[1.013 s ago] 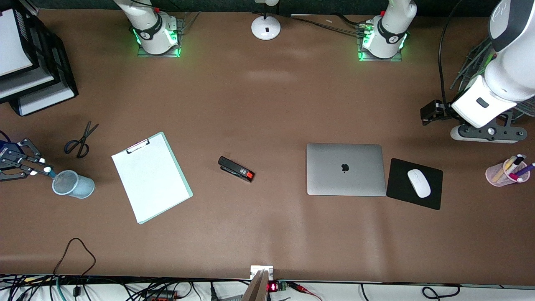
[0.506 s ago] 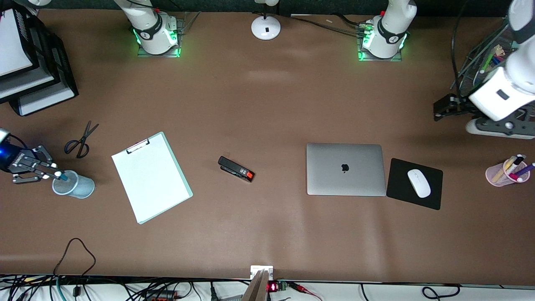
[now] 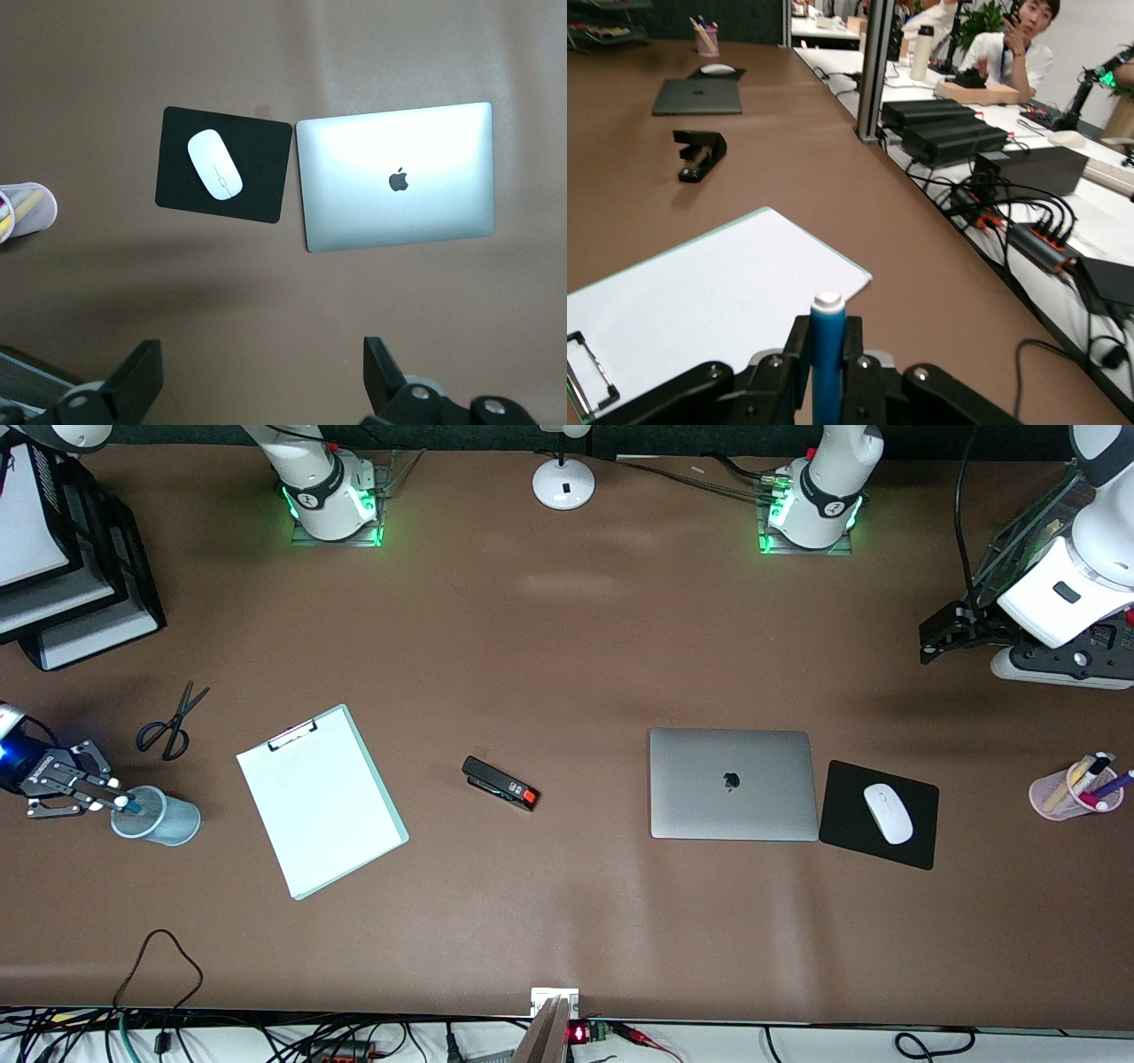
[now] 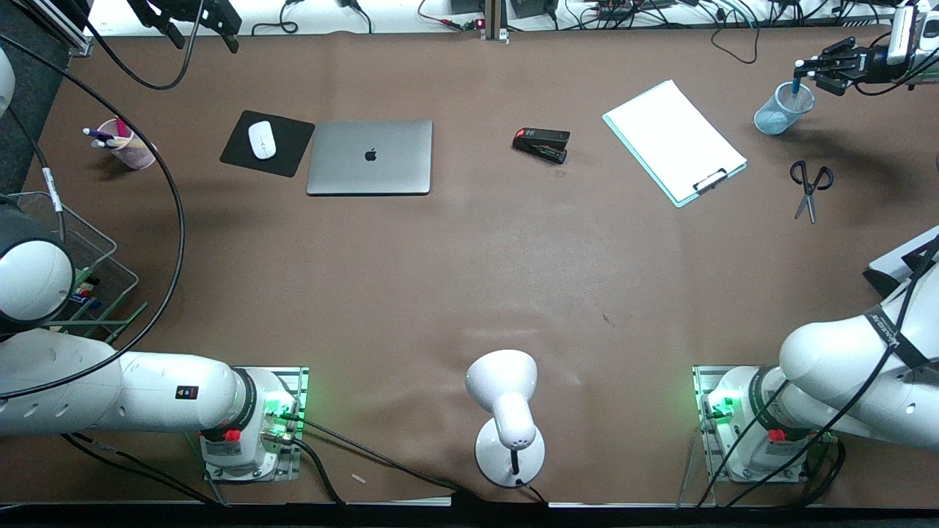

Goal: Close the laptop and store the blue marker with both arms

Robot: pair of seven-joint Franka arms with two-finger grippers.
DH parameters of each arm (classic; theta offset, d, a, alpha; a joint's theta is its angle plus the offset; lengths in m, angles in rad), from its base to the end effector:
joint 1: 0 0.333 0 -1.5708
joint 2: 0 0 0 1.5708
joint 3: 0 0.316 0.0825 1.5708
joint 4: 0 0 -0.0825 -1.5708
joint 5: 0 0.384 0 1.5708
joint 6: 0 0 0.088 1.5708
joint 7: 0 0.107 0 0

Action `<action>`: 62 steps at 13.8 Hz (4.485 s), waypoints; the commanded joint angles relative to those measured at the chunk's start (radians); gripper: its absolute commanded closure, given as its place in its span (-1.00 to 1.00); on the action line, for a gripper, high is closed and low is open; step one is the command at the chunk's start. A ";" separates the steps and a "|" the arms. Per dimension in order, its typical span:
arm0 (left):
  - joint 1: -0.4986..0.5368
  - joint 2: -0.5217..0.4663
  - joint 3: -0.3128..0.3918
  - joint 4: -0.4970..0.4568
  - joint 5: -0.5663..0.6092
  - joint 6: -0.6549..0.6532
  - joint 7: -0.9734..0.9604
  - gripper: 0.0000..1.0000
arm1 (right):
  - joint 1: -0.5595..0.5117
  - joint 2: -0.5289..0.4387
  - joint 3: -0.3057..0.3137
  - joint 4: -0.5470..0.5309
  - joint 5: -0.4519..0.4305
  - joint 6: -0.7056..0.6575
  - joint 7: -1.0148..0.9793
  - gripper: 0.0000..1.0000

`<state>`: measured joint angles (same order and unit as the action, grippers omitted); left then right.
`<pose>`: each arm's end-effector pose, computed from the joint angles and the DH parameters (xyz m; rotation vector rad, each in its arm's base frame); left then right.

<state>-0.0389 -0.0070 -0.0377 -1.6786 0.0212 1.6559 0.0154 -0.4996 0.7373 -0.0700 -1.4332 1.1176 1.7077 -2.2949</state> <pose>0.5555 -0.0406 0.5847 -3.1162 0.1465 0.0235 0.6372 -0.2962 0.2684 -1.8658 -1.3969 -1.1994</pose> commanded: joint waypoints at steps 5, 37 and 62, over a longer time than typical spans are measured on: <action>-0.009 -0.011 0.013 -0.012 -0.014 0.015 0.023 -1.00 | 0.036 -0.016 0.009 0.123 -0.146 0.029 0.282 -1.00; 0.004 -0.007 0.013 -0.010 -0.029 -0.011 0.024 -1.00 | 0.633 -0.559 0.015 -0.013 -1.131 -0.119 2.310 -1.00; 0.002 -0.007 0.013 -0.010 -0.029 -0.011 0.024 -1.00 | 0.621 -0.842 0.010 -0.279 -1.113 -0.031 2.315 -1.00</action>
<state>-0.0374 -0.0047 -0.0288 -1.6821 0.0120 1.6493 0.0156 0.1247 -0.1190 -0.0658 -1.7356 0.0003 1.6790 0.0087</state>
